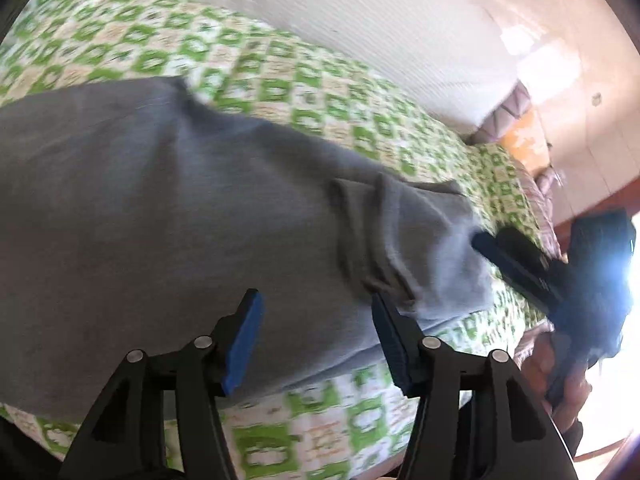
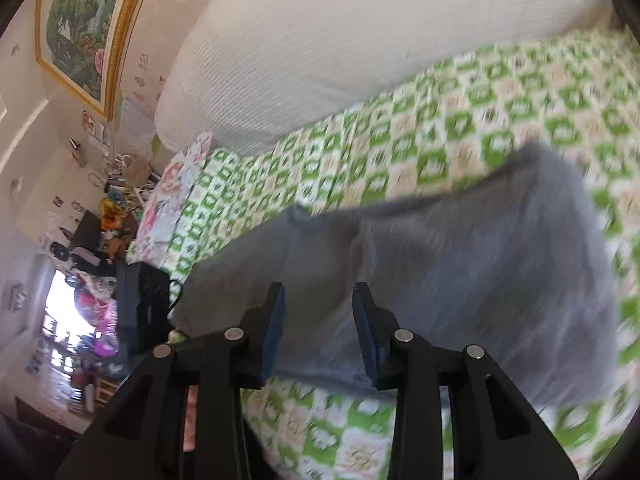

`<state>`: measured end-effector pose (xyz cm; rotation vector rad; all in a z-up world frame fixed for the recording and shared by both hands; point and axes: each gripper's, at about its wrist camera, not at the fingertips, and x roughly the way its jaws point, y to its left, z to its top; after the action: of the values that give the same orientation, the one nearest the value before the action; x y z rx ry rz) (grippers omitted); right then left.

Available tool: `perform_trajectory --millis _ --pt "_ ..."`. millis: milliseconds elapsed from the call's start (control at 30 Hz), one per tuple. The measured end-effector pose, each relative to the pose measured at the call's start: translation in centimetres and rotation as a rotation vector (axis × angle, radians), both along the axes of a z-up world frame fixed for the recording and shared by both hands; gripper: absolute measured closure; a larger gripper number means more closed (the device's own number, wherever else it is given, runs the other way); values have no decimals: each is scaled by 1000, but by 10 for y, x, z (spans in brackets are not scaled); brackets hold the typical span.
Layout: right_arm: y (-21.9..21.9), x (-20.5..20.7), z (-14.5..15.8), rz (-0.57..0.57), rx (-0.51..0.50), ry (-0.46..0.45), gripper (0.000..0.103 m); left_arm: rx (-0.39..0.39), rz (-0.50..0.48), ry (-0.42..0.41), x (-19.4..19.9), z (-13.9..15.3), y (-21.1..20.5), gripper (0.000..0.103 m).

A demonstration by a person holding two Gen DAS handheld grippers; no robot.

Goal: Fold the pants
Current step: 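Fold the leg end over the pants with the right gripper while the left gripper holds the fold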

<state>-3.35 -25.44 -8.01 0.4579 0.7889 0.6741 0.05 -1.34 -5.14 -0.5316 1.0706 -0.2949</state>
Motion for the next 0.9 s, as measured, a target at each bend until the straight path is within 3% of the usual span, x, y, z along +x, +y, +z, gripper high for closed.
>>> perform_trajectory --millis 267,400,533,567,600,633,767,900 --pt "4 53 15 29 -170 -15 66 41 -72 -23 23 2 -53 39" --pt "25 76 -2 96 -308 -4 66 59 -63 28 32 -18 -62 39" --pt "38 85 -33 129 -403 23 67 48 -54 26 31 -28 -61 44" --pt "41 85 -39 136 -402 26 74 55 -55 20 31 -29 -61 48" --pt "42 85 -43 130 -398 26 91 58 -58 14 31 -29 -60 64" --pt "41 86 -44 126 -376 36 95 46 -62 15 31 -30 -59 68" --pt "37 82 -33 126 -255 34 99 4 -43 -9 24 -21 -46 86" --pt "44 75 -15 154 -187 -11 99 7 -23 -19 18 -15 -35 87"
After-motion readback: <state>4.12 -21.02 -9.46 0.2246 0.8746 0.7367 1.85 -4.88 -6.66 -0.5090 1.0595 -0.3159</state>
